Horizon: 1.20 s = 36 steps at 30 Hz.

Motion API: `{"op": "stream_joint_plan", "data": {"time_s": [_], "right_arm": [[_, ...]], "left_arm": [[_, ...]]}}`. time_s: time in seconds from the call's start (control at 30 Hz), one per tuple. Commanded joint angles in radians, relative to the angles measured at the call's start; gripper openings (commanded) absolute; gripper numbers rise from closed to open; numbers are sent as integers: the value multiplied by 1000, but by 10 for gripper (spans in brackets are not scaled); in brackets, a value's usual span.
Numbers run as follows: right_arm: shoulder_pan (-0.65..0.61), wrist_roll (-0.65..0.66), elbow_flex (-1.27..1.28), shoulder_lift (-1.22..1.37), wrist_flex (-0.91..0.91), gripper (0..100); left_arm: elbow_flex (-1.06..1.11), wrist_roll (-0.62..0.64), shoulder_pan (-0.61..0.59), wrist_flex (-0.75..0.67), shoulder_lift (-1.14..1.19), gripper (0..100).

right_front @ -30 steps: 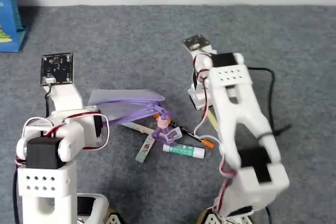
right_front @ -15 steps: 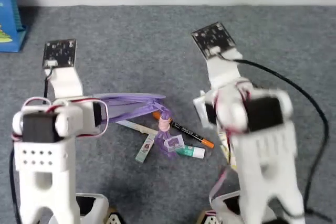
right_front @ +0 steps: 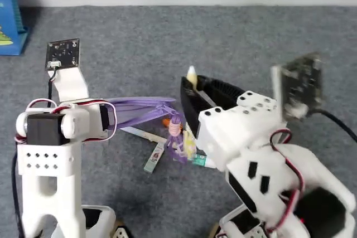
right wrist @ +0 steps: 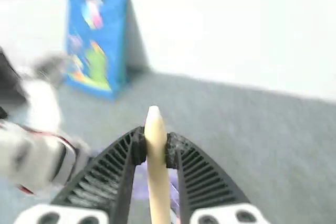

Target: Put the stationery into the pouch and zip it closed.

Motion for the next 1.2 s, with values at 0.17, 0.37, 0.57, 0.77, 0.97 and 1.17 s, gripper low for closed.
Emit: {"op": "stream_joint_plan", "data": {"time_s": [0.17,0.37,0.57,0.77,0.97,1.17], "right_arm": [[-28,-155,78,-19,-346,8],[-30,-152,361,-28,-704,8],[-30,-152,514,-28,-857,8],[-73,-150,660,-28,-868,8],[-220,-149,724,-28,-822,109],[-263,-149,723,-87,-720,199]], "left_arm": [[-47,12,3,12,14,12],[-47,12,3,12,14,12],[-47,12,3,15,14,12],[-47,12,3,25,14,12],[-47,12,3,25,14,12],[-47,12,3,26,14,12]]}}
